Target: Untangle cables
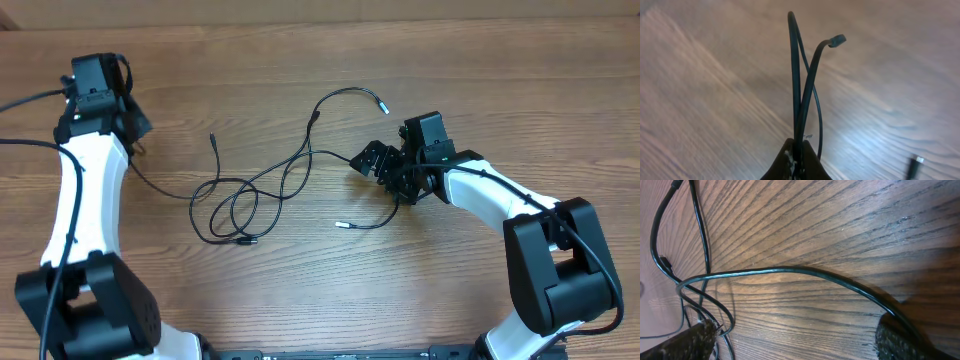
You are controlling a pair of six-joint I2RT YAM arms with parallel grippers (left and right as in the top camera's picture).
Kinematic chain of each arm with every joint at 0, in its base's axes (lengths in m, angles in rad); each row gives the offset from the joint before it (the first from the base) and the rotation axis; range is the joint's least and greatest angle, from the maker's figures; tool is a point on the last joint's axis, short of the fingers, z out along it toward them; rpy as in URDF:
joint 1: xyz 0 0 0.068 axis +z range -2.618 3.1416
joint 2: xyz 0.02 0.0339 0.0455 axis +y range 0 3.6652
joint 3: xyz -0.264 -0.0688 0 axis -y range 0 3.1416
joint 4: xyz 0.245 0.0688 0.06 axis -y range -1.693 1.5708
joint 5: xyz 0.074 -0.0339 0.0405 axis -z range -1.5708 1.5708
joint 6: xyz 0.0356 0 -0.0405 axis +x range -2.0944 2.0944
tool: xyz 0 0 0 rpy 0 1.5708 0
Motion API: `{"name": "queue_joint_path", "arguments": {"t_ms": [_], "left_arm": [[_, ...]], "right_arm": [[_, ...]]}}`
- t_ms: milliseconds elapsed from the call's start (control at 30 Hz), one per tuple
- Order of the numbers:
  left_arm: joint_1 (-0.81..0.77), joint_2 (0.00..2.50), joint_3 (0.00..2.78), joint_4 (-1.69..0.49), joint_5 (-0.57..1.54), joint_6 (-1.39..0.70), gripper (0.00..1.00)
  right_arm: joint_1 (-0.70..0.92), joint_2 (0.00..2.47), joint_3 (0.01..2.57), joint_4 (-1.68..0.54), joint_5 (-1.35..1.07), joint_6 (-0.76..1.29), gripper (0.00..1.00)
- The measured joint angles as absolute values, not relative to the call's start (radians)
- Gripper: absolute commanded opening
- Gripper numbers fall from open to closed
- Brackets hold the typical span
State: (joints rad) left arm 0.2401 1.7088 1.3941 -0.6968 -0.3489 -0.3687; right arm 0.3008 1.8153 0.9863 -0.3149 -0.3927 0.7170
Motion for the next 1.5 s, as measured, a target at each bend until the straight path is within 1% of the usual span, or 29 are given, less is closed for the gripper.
{"name": "queue_joint_path", "arguments": {"t_ms": [167,233,467,567,667,800,867,933,1000,1033,1067,1133,1167,1233,1267,1333,1500], "left_arm": [[0.289,1.737,1.394,-0.710,-0.348,-0.400,0.04],[0.308,1.737,1.394,-0.683,-0.332,-0.422,0.04],[0.432,1.737,1.394,-0.368,-0.014,-0.451,0.04],[0.479,1.737,1.396,-0.307,0.054,-0.446,0.04],[0.518,1.737,1.396,-0.316,0.089,-0.430,0.04],[0.523,1.737,1.396,-0.393,0.076,-0.384,0.06],[0.517,1.737,1.396,-0.421,0.043,-0.364,0.10],[0.515,1.738,1.396,-0.447,0.012,-0.355,0.11],[0.512,1.739,1.396,-0.471,-0.007,-0.345,0.20],[0.512,1.739,1.396,-0.482,-0.012,-0.337,0.26],[0.510,1.740,1.396,-0.498,-0.012,-0.335,0.31],[0.510,1.742,1.396,-0.517,0.007,-0.324,0.33],[0.510,1.744,1.396,-0.522,0.019,-0.318,0.36],[0.510,1.746,1.396,-0.541,0.064,-0.302,0.47],[0.510,1.747,1.396,-0.551,0.091,-0.297,0.49],[0.510,1.750,1.396,-0.565,0.140,-0.293,0.48],[0.483,1.760,1.396,-0.603,0.199,-0.255,0.48]], "right_arm": [[0.301,1.815,0.986,-0.315,-0.392,0.717,1.00],[0.301,1.815,0.986,-0.315,-0.393,0.717,1.00],[0.301,1.815,0.986,-0.315,-0.392,0.717,1.00],[0.301,1.815,0.986,-0.315,-0.393,0.717,1.00],[0.301,1.815,0.986,-0.315,-0.393,0.717,1.00],[0.301,1.815,0.986,-0.314,-0.393,0.717,1.00],[0.301,1.815,0.986,-0.314,-0.392,0.717,1.00],[0.301,1.815,0.986,-0.314,-0.392,0.717,1.00],[0.301,1.815,0.986,-0.314,-0.392,0.717,1.00],[0.301,1.815,0.986,-0.314,-0.393,0.717,1.00],[0.301,1.815,0.986,-0.314,-0.393,0.717,1.00],[0.301,1.815,0.986,-0.313,-0.392,0.717,1.00],[0.301,1.815,0.986,-0.314,-0.392,0.717,1.00],[0.301,1.815,0.986,-0.314,-0.392,0.717,1.00],[0.301,1.815,0.986,-0.314,-0.392,0.717,1.00],[0.301,1.815,0.986,-0.314,-0.392,0.717,1.00],[0.301,1.815,0.986,-0.314,-0.392,0.716,1.00]]}}
